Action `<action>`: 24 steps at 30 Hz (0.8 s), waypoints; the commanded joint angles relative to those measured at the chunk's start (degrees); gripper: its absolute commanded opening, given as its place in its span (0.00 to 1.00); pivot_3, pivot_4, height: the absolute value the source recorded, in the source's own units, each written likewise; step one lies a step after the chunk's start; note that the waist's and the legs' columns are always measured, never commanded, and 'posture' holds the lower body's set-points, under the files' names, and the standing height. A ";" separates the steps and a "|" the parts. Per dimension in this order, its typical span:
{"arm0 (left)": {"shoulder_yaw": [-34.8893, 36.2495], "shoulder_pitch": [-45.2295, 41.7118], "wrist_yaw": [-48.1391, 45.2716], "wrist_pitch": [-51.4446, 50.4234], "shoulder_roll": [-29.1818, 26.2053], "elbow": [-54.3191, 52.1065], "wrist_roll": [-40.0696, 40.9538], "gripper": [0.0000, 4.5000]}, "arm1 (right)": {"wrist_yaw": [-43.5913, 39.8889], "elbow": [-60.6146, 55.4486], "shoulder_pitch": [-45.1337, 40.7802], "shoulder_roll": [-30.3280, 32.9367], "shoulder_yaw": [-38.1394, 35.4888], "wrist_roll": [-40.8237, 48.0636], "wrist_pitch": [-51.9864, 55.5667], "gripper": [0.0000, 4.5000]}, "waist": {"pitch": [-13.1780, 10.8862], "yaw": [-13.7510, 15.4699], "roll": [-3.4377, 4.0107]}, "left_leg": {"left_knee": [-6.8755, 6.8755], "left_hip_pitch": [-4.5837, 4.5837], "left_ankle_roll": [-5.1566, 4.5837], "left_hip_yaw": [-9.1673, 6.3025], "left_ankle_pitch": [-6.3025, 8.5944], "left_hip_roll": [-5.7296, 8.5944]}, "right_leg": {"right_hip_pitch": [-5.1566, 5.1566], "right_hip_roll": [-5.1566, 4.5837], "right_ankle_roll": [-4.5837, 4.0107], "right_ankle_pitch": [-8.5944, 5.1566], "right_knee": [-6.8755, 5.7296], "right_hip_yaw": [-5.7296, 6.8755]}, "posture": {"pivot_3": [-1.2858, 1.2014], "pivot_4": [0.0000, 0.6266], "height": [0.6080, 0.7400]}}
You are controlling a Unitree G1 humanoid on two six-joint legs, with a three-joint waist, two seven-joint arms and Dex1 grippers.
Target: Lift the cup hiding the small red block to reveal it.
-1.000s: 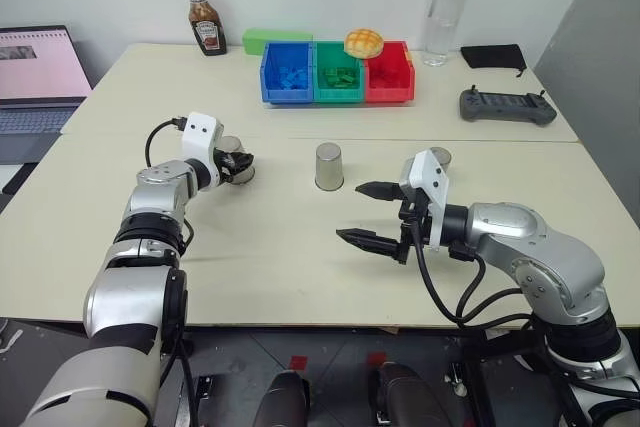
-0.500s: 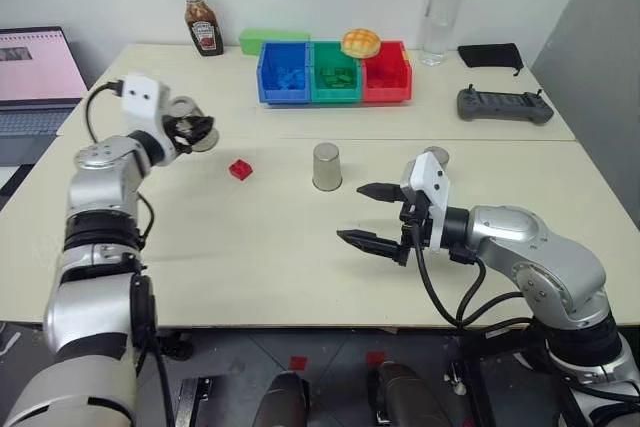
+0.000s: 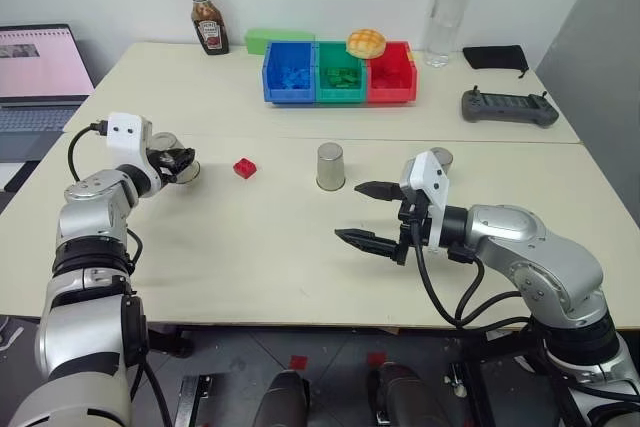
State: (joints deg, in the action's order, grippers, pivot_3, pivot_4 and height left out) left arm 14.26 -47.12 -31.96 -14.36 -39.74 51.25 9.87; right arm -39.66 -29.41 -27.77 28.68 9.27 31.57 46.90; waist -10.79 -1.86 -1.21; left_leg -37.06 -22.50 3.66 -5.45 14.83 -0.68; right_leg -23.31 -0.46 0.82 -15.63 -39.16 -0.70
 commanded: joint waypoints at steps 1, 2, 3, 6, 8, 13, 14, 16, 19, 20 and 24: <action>1.37 -1.06 -0.28 1.07 -0.48 0.34 1.06 0.90 | -0.41 -1.31 -0.63 0.03 -0.44 0.44 -1.10 1.00 | 0.00 0.00 0.00 | 0.00 0.00 0.00 0.00 0.00 0.00 | 0.00 0.00 0.00 0.00 0.00 0.01 | 0.52 0.24 1.00; 1.41 -1.19 -0.18 1.21 -0.53 0.60 1.10 0.95 | -0.43 -1.39 -0.53 0.07 -0.49 0.48 -1.07 1.00 | 0.00 -0.01 0.00 | 0.00 0.00 0.00 0.00 0.00 0.00 | 0.00 0.00 0.00 0.00 0.00 0.01 | 0.52 0.24 1.00; 1.42 -1.34 -0.19 1.33 -0.63 0.81 1.11 0.98 | -0.44 -1.48 -0.39 0.13 -0.54 0.51 -1.05 1.00 | 0.00 0.00 0.00 | 0.00 -0.01 0.00 0.00 0.00 0.00 | 0.00 0.00 0.00 0.00 0.00 0.00 | 0.52 0.24 1.00; 1.62 -1.80 -0.37 1.78 -0.91 0.03 1.45 0.99 | -0.43 -1.66 -0.11 0.24 -0.68 0.55 -1.06 1.00 | 0.00 0.00 0.00 | 0.00 -0.01 0.00 0.00 0.00 0.00 | 0.00 0.00 0.00 0.00 0.00 0.00 | 0.52 0.24 1.00; 1.45 -1.50 -0.80 2.33 -1.11 -2.24 1.55 0.99 | -0.33 -1.77 -0.03 0.24 -0.76 0.56 -1.05 1.00 | 0.00 0.00 0.00 | 0.00 -0.01 0.00 0.00 0.00 0.00 | 0.00 0.00 0.00 0.00 -0.01 0.00 | 0.52 0.24 1.00; 1.53 0.99 -2.35 1.77 -2.39 -12.50 2.53 0.99 | 0.19 -1.94 0.25 -0.14 -1.39 0.75 -1.28 1.00 | 0.00 0.00 0.00 | 0.00 -0.01 0.01 0.00 0.00 0.00 | 0.00 -0.01 0.00 0.00 0.00 -0.02 | 0.52 0.24 1.00; 2.15 1.92 -3.05 0.84 -2.62 -16.23 3.73 0.99 | 0.22 -1.93 0.32 -0.25 -1.48 0.74 -1.53 1.00 | 0.00 0.00 0.00 | 0.00 -0.01 0.01 0.00 0.00 -0.01 | 0.00 -0.01 -0.01 0.00 0.00 -0.03 | 0.52 0.24 1.00; 3.02 4.13 -4.15 -0.56 -3.03 -23.61 5.58 0.99 | 0.27 -1.85 0.48 -0.62 -1.69 0.66 -2.40 1.00 | 0.00 -0.02 0.00 | 0.01 0.00 0.01 0.02 0.00 -0.01 | 0.00 -0.02 -0.01 0.00 0.00 -0.07 | 0.52 0.24 1.00; 2.87 9.56 -6.49 -8.26 -5.01 -36.48 8.30 0.99 | 0.16 -1.65 0.56 -0.66 -1.37 -0.96 -5.10 1.00 | 0.00 -0.23 0.00 | 0.00 0.00 0.02 0.02 -0.01 -0.01 | 0.00 -0.04 -0.01 0.00 0.00 -0.07 | 0.52 0.24 1.00; 2.92 12.58 -7.73 -10.73 -6.16 -41.44 9.36 0.99 | -0.01 -1.28 0.53 -0.55 -1.34 -1.46 -6.01 1.00 | 0.00 -0.28 0.00 | 0.01 0.02 0.02 0.07 -0.01 -0.03 | 0.00 -0.04 -0.01 0.00 0.00 -0.14 | 0.52 0.24 1.00; 5.81 23.99 -12.51 -19.44 -9.34 -55.06 15.36 0.99 | -0.96 0.57 0.32 -0.08 -1.64 -2.17 -7.90 1.00 | 0.00 -0.56 0.00 | 0.03 0.08 0.02 0.12 -0.01 -0.03 | 0.00 -0.04 -0.01 0.00 -0.03 -0.18 | 0.52 0.24 1.00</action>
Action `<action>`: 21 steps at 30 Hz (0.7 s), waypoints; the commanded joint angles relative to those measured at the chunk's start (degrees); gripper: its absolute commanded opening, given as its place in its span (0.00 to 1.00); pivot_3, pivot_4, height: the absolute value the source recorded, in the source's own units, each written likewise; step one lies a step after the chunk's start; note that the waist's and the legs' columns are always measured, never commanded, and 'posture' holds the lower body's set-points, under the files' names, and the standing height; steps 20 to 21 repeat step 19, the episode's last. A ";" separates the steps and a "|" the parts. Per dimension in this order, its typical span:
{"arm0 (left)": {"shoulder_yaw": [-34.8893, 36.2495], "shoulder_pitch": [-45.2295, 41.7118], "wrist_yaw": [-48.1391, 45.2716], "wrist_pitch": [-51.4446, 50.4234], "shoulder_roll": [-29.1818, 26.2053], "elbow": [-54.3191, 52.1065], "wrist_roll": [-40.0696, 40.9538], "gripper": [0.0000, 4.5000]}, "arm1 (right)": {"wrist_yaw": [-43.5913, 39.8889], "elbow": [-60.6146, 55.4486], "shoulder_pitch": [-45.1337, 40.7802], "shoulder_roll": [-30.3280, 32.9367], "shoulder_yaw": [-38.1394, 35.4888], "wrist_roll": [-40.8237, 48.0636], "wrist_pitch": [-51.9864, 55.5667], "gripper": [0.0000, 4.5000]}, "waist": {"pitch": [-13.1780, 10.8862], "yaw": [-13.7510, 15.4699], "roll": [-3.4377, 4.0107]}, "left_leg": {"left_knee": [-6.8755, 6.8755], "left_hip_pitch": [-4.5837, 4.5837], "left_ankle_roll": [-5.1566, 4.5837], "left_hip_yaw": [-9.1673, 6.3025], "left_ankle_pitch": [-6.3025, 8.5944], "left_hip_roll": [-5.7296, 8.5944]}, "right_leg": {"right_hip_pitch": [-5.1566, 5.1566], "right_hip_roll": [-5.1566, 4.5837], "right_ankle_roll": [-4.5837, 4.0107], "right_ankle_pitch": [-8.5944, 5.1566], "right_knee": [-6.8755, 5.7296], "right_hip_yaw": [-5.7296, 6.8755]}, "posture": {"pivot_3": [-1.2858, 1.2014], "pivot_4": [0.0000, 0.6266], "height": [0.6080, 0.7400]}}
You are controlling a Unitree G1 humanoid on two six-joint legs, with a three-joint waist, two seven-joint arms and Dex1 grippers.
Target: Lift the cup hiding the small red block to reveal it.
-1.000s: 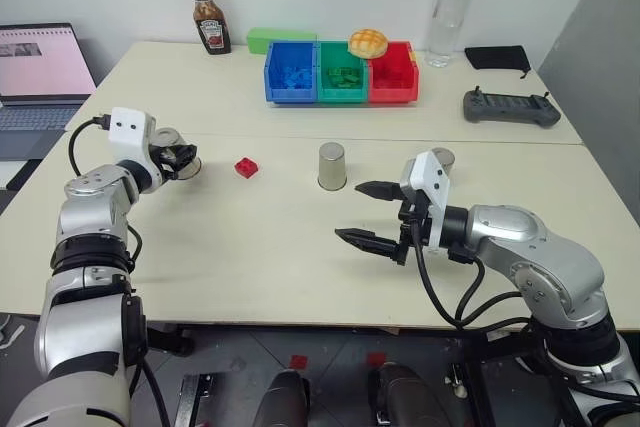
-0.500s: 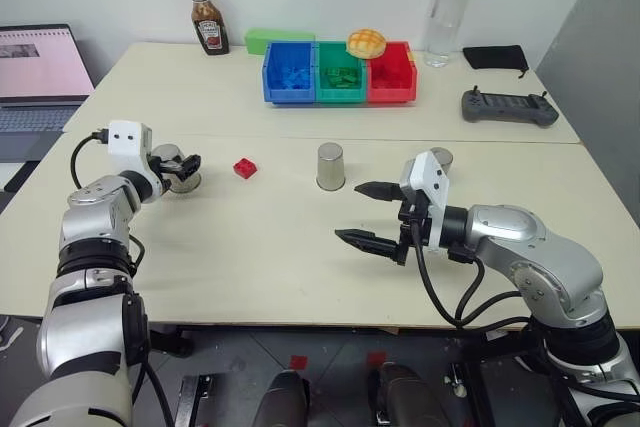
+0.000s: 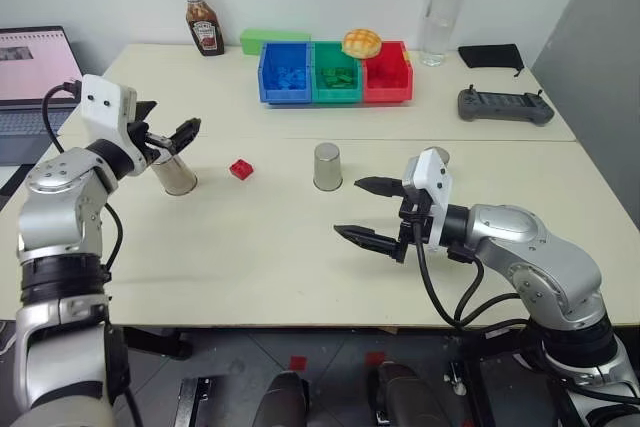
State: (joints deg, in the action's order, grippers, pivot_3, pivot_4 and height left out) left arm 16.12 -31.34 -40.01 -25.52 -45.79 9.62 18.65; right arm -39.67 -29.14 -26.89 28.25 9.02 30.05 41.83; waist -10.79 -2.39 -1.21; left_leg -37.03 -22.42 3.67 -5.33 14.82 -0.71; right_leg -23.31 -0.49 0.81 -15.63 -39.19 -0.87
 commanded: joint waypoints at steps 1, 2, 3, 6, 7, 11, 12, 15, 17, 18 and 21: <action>4.96 11.47 -4.81 -9.95 -4.13 -16.10 7.02 0.99 | -1.59 0.81 -0.68 0.70 -1.47 -0.49 -3.04 1.00 | 0.00 -0.36 0.00 | 0.00 0.01 0.00 0.00 0.00 -0.02 | 0.00 0.01 0.00 0.00 -0.01 0.01 | 0.52 0.24 1.00; 5.93 14.49 -4.74 -11.13 -4.88 -18.37 7.08 0.99 | -2.30 1.23 -0.81 1.13 -1.58 -0.23 -3.13 1.00 | 0.00 -0.43 0.01 | 0.03 0.06 -0.01 0.09 0.01 -0.06 | 0.00 0.01 0.00 0.00 0.01 -0.06 | 0.52 0.24 1.00; 7.01 16.87 -4.46 -12.16 -5.28 -20.27 7.32 0.99 | -2.91 1.56 -0.89 1.54 -1.81 0.11 -3.08 1.00 | 0.00 -0.36 0.01 | 0.02 0.09 -0.01 0.10 0.01 -0.03 | 0.02 0.00 0.00 -0.01 -0.02 -0.05 | 0.52 0.24 1.00; 10.35 23.54 -5.52 -13.82 -6.54 -25.12 8.20 0.99 | -4.49 2.31 -0.99 2.85 -3.12 1.23 -2.53 1.00 | -0.01 -0.32 0.01 | 0.02 0.11 -0.01 0.06 0.01 -0.07 | 0.04 0.06 0.00 -0.01 -0.05 -0.03 | 0.52 0.24 1.00; 11.13 24.99 -5.76 -14.08 -6.81 -26.08 8.49 0.99 | -4.71 2.53 -0.91 3.16 -3.48 1.39 -2.44 1.00 | -0.01 -0.29 0.02 | 0.02 0.12 -0.01 0.07 0.01 -0.14 | 0.05 0.07 0.00 -0.01 0.04 -0.04 | 0.52 0.24 1.00; 13.52 28.67 -5.47 -14.58 -7.40 -27.95 8.43 0.99 | -5.49 3.77 -0.53 4.51 -4.21 1.06 -2.67 1.00 | -0.02 0.44 0.02 | 0.03 0.28 -0.02 0.12 0.01 -0.11 | 0.13 0.11 0.01 -0.02 0.01 -0.07 | 0.52 0.24 1.00; 14.10 29.21 -5.25 -14.67 -7.36 -28.05 8.52 0.99 | -5.58 4.14 -0.68 4.67 -4.36 1.04 -2.65 1.00 | -0.02 0.55 0.02 | 0.03 0.34 -0.02 0.17 0.01 -0.10 | 0.15 0.10 0.02 -0.02 0.00 -0.10 | 0.52 0.24 1.00; 15.13 30.09 -4.43 -13.94 -6.84 -27.46 8.20 0.99 | -5.32 5.23 -1.67 4.62 -4.92 1.56 -1.85 1.00 | -0.01 0.63 0.02 | 0.02 0.36 -0.02 0.24 0.00 -0.11 | 0.16 0.10 0.07 -0.01 0.02 -0.13 | 0.52 0.24 1.00; 14.93 30.50 -4.27 -12.55 -6.35 -26.50 7.68 0.99 | -5.47 5.61 -2.11 4.64 -4.82 1.30 -1.82 1.00 | -0.01 0.59 0.02 | 0.02 0.37 -0.02 0.28 0.00 -0.12 | 0.16 0.10 0.07 0.00 0.02 -0.16 | 0.52 0.24 1.00; 14.95 30.42 -4.28 -12.13 -5.90 -26.06 8.01 0.99 | -5.58 5.72 -2.25 4.68 -4.72 1.16 -1.85 1.00 | -0.01 0.58 0.02 | 0.03 0.38 -0.02 0.30 0.00 -0.12 | 0.16 0.10 0.07 0.00 0.02 -0.18 | 0.52 0.24 1.00; 15.03 30.30 -4.00 -12.24 -5.59 -25.79 8.37 0.99 | -5.66 5.80 -2.36 4.71 -4.62 1.07 -1.87 1.00 | -0.01 0.58 0.02 | 0.04 0.39 -0.02 0.32 0.00 -0.12 | 0.16 0.10 0.05 0.01 0.02 -0.19 | 0.52 0.24 1.00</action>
